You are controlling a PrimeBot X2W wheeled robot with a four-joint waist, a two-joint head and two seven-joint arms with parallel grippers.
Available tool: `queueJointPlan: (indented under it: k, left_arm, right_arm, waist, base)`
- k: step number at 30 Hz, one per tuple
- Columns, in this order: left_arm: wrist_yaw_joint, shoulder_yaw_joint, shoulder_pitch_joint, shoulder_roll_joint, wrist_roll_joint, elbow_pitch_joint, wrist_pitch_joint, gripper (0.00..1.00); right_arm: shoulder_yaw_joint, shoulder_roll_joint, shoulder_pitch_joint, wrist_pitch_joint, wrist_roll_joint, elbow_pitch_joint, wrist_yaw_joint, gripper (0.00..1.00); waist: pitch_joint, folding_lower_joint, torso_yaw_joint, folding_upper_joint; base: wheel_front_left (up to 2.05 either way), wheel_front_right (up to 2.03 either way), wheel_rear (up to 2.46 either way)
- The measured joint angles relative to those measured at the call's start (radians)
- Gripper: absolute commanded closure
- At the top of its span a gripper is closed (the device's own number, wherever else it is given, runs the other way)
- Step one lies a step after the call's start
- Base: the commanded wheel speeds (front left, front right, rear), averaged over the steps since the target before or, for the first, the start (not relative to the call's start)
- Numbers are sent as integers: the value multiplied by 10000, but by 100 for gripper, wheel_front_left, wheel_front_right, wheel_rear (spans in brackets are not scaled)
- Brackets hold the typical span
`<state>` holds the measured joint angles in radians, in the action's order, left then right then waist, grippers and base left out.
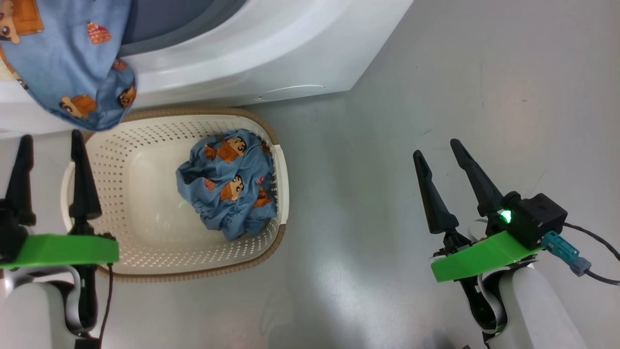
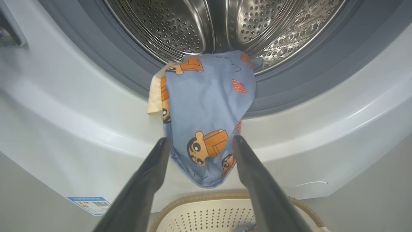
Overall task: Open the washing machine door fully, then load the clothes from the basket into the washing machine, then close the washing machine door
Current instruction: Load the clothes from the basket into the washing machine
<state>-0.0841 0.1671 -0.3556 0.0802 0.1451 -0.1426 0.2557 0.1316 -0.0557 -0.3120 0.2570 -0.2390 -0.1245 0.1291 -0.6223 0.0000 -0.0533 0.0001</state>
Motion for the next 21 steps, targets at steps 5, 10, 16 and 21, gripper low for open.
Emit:
queueJointPlan:
  k: [5, 10, 16, 21]
  left_arm:
    - [-13, -4, 190, -29, -48, -13, 0, 0]
    - [-10, 25, 494, -138, -61, -15, 0, 0]
    - [-12, 52, 701, -186, -48, -107, -2, 0]
    - [-84, -33, 755, -274, -63, -290, -2, 0]
  right_arm:
    - [4, -2, 2, 0, 0, -12, 0, 0]
    - [4, -2, 2, 0, 0, -21, 0, 0]
    - [4, -2, 2, 0, 2, -42, 0, 0]
    - [8, -2, 2, 0, 2, -48, 0, 0]
  waist:
    - [16, 0, 7, 0]
    - [26, 1, 6, 0]
    - [41, 0, 41, 0]
    - [28, 0, 58, -1]
  base:
    - [0, 0, 0]
    - [0, 0, 0]
    - [0, 0, 0]
    - [0, 0, 0]
